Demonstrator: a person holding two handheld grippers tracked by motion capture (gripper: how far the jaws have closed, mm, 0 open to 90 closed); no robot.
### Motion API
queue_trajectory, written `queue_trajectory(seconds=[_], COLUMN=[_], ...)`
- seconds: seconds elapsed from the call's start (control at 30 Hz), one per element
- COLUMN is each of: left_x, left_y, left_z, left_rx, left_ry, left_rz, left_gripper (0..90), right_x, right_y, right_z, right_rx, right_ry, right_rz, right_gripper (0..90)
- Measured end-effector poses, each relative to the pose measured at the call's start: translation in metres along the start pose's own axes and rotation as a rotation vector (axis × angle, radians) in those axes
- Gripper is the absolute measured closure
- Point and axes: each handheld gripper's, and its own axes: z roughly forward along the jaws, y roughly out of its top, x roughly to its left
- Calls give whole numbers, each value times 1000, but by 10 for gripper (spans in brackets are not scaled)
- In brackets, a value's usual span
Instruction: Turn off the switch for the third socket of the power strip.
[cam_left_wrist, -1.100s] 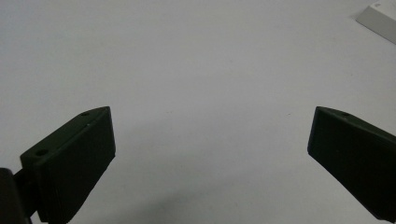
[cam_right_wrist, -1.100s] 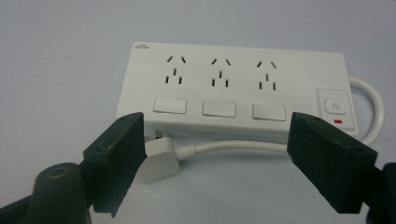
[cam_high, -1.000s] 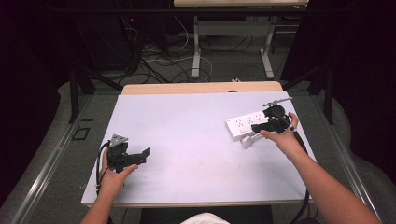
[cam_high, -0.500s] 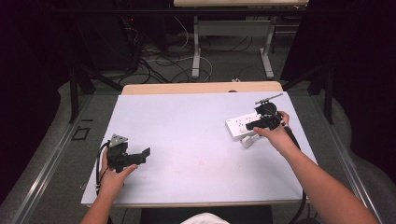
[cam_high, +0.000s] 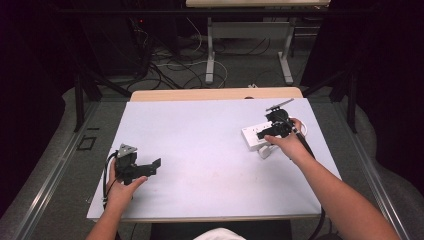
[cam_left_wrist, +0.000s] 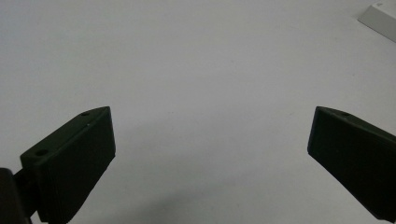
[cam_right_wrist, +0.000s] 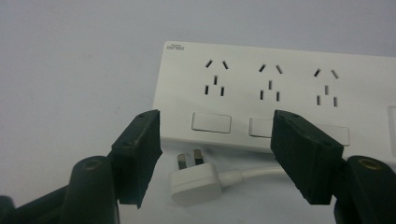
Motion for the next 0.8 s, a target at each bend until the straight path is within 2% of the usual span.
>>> queue_trajectory(seconds=[0.03, 0.1, 0.17, 0.2, 0.23, 0.4, 0.77, 0.8], left_x=[0, 0, 0, 0, 0, 0, 0, 0], left_y=[0, 0, 0, 0, 0, 0, 0, 0], left_z=[0, 0, 0, 0, 0, 0, 1, 1], left_rx=[0, 1, 1, 1, 0, 1, 4, 5], left_ry=[0, 0, 0, -1, -1, -1, 0, -1], left_rz=[0, 0, 0, 0, 0, 0, 1, 1], left_gripper=[8, 8, 8, 8, 8, 8, 8, 8], right_x=[1, 3, 4, 4, 6, 7, 6, 6], right_y=[1, 3, 3, 4, 5, 6, 9, 9], right_z=[2, 3, 3, 5, 5, 10, 19, 21], right_rx=[10, 10, 12, 9, 19, 25, 50, 53], right_ry=[8, 9, 18, 6, 10, 10, 6, -7], right_rz=[-13, -7, -6, -11, 2, -9, 16, 22], right_gripper=[361, 401, 407, 416, 423, 455, 559, 574])
